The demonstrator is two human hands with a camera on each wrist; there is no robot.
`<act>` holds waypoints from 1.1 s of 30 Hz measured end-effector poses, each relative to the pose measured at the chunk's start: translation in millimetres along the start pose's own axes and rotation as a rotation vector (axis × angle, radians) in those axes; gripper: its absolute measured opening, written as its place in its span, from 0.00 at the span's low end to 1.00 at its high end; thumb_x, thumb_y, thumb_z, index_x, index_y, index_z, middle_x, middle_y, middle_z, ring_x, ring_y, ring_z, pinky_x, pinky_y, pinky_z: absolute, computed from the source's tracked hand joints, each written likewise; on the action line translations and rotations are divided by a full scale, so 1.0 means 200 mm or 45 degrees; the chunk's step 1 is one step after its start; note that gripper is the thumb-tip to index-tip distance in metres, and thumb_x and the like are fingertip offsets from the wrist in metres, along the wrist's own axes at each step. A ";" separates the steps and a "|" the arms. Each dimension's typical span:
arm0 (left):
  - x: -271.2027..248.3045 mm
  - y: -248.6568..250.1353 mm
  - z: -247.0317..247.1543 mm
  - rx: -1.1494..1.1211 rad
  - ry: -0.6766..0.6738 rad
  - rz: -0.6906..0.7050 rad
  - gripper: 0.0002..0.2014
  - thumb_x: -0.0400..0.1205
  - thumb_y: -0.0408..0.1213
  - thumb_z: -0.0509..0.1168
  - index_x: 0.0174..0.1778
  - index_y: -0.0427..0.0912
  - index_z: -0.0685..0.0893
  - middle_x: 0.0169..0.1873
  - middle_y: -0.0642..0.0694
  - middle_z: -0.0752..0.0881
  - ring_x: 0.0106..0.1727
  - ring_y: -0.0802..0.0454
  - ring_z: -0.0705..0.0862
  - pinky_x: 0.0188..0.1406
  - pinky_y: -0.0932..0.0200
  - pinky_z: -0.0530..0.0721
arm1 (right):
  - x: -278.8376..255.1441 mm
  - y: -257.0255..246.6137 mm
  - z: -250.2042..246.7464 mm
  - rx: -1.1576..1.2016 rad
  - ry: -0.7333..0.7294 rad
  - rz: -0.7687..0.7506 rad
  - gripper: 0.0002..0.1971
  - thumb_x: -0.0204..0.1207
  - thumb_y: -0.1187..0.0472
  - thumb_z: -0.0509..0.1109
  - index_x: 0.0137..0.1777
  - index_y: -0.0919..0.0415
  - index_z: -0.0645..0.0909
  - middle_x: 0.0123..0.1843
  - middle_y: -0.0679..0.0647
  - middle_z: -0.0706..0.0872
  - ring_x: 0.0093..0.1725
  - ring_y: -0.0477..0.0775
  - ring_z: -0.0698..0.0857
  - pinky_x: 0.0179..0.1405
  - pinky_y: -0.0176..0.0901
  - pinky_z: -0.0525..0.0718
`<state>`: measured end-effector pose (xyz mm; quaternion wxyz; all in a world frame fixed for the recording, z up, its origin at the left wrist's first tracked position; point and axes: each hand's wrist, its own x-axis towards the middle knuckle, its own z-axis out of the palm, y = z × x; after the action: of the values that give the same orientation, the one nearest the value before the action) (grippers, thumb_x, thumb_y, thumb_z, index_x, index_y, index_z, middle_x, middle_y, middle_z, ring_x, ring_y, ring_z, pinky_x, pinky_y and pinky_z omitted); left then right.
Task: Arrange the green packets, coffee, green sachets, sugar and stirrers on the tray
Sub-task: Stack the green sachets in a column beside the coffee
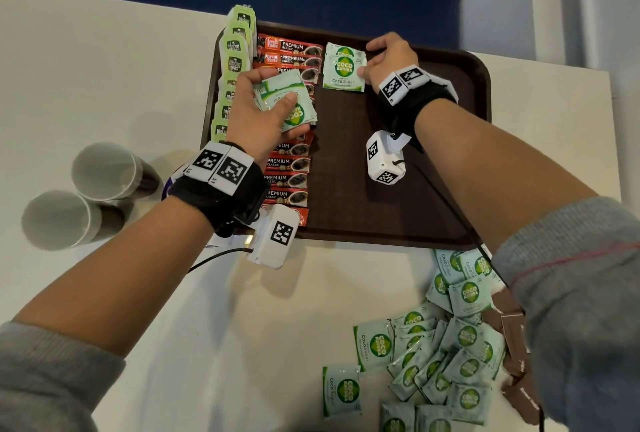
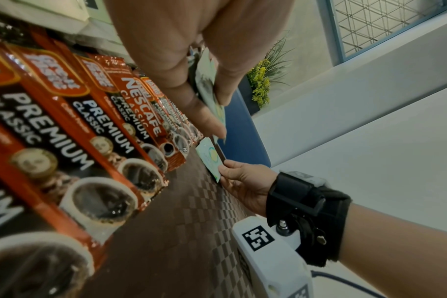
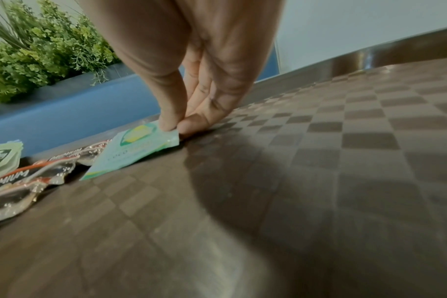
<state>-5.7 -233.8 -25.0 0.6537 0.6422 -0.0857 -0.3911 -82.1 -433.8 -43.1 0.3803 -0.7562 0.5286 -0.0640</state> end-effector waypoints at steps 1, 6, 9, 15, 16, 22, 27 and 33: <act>0.00 0.00 0.00 0.001 -0.002 -0.003 0.16 0.82 0.26 0.65 0.60 0.45 0.70 0.53 0.52 0.81 0.52 0.51 0.87 0.38 0.55 0.90 | 0.00 0.00 0.00 -0.006 0.006 0.002 0.20 0.72 0.62 0.76 0.63 0.57 0.77 0.53 0.51 0.87 0.54 0.46 0.85 0.51 0.33 0.80; 0.00 0.00 0.00 -0.010 0.002 -0.005 0.16 0.82 0.26 0.65 0.60 0.45 0.69 0.53 0.52 0.81 0.51 0.52 0.87 0.37 0.56 0.90 | 0.01 -0.01 0.01 0.019 0.025 0.049 0.21 0.72 0.62 0.76 0.63 0.56 0.75 0.54 0.52 0.88 0.54 0.46 0.86 0.50 0.32 0.80; 0.00 0.00 0.00 -0.015 -0.002 -0.001 0.16 0.81 0.26 0.65 0.60 0.45 0.70 0.54 0.51 0.81 0.53 0.50 0.87 0.37 0.56 0.90 | 0.01 0.01 0.00 0.005 0.034 0.033 0.21 0.72 0.61 0.76 0.64 0.57 0.75 0.50 0.50 0.87 0.52 0.44 0.84 0.53 0.33 0.81; 0.00 -0.01 0.00 -0.030 -0.007 -0.005 0.16 0.81 0.26 0.66 0.60 0.45 0.70 0.54 0.50 0.81 0.53 0.48 0.88 0.37 0.56 0.89 | 0.02 0.02 0.01 0.026 0.036 0.032 0.21 0.71 0.61 0.76 0.63 0.56 0.75 0.50 0.50 0.88 0.50 0.46 0.86 0.53 0.36 0.83; 0.00 -0.01 0.00 -0.027 -0.008 -0.005 0.17 0.81 0.26 0.66 0.60 0.45 0.70 0.55 0.49 0.81 0.54 0.48 0.87 0.37 0.57 0.89 | 0.02 0.01 0.02 0.027 0.040 0.034 0.21 0.71 0.62 0.76 0.62 0.56 0.75 0.51 0.51 0.89 0.51 0.47 0.87 0.53 0.35 0.83; 0.00 0.00 -0.01 -0.029 -0.009 -0.011 0.17 0.81 0.27 0.65 0.61 0.45 0.69 0.55 0.50 0.81 0.53 0.49 0.88 0.37 0.56 0.90 | 0.02 0.01 0.03 0.011 0.047 0.026 0.20 0.72 0.62 0.75 0.62 0.55 0.75 0.52 0.52 0.89 0.51 0.47 0.87 0.48 0.33 0.83; 0.00 0.00 0.00 -0.032 -0.005 -0.011 0.17 0.81 0.27 0.66 0.60 0.45 0.69 0.54 0.50 0.81 0.53 0.49 0.87 0.36 0.58 0.89 | 0.01 0.00 0.02 0.022 0.056 0.016 0.19 0.72 0.61 0.75 0.61 0.55 0.75 0.52 0.51 0.88 0.51 0.46 0.86 0.36 0.25 0.78; 0.00 0.01 0.00 -0.037 -0.008 -0.018 0.16 0.81 0.27 0.66 0.60 0.45 0.70 0.55 0.48 0.81 0.52 0.50 0.88 0.36 0.57 0.89 | -0.02 0.00 0.00 0.039 0.060 -0.017 0.19 0.73 0.59 0.75 0.62 0.56 0.75 0.49 0.49 0.89 0.49 0.44 0.86 0.50 0.33 0.82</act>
<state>-5.7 -233.8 -23.7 0.6599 0.6321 -0.0774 -0.3988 -84.3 -430.3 -42.4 0.3789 -0.7520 0.5314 -0.0925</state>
